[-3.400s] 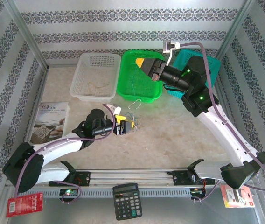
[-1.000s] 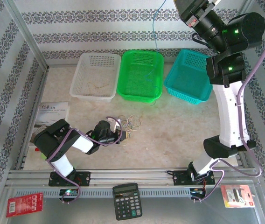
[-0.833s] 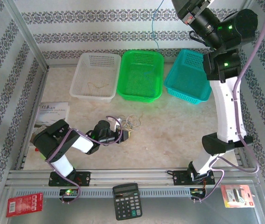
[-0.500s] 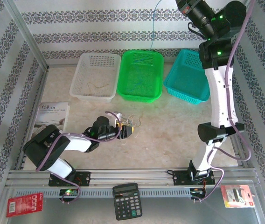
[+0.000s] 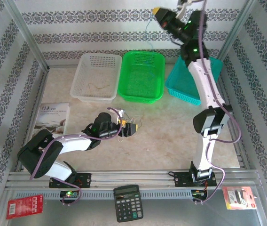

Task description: Untangle the cables

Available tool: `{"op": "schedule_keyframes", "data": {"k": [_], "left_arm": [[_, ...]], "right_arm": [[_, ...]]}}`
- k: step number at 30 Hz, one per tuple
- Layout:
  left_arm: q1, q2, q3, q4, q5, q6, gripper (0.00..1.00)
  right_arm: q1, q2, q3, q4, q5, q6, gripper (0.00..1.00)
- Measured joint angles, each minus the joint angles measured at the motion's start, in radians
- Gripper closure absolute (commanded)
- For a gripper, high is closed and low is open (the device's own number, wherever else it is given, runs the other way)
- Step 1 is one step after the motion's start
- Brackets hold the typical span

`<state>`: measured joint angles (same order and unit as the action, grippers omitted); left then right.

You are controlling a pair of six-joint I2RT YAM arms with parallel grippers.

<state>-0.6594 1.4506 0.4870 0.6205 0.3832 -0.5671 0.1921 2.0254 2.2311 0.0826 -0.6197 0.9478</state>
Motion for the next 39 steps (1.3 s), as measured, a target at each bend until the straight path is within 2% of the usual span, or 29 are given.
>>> {"op": "schedule_keyframes", "data": {"k": [5,6,7,10,12,15,19,24,30,39], "left_arm": [[0.0,0.0,0.0,-0.027,-0.01,0.003,0.0],[0.0,-0.001,0.0,-0.031,-0.015,0.002,0.0],[0.0,-0.002,0.0,-0.033,-0.021,0.002,0.0],[0.0,-0.017,-0.003,-0.041,-0.034,0.002,0.0],[0.0,-0.032,-0.003,-0.052,-0.043,0.002,0.0],[0.0,-0.056,-0.004,-0.065,-0.052,0.002,0.0],[0.0,-0.085,-0.012,-0.078,-0.062,0.003,0.0],[0.0,-0.09,-0.015,-0.099,-0.076,0.005,0.0],[0.0,-0.139,-0.027,-0.135,-0.108,0.005,0.0],[0.0,-0.343,-0.026,-0.261,-0.205,0.005,0.0]], "right_arm": [[0.022,0.083,-0.132,-0.05,0.002,-0.108,1.0],[0.025,0.109,-0.144,-0.06,0.001,-0.123,0.93],[0.027,0.135,-0.147,-0.075,0.002,-0.139,0.78],[0.034,0.206,-0.153,-0.132,0.005,-0.19,0.49],[0.035,0.23,-0.161,-0.175,0.012,-0.227,0.37],[0.035,0.232,-0.166,-0.242,0.034,-0.275,0.28],[0.035,0.191,-0.172,-0.282,0.064,-0.325,0.27],[0.042,0.033,-0.288,-0.285,0.092,-0.357,0.29],[0.1,-0.245,-0.561,-0.217,0.116,-0.373,0.3],[0.192,-0.563,-1.043,-0.11,0.192,-0.377,0.3]]}}
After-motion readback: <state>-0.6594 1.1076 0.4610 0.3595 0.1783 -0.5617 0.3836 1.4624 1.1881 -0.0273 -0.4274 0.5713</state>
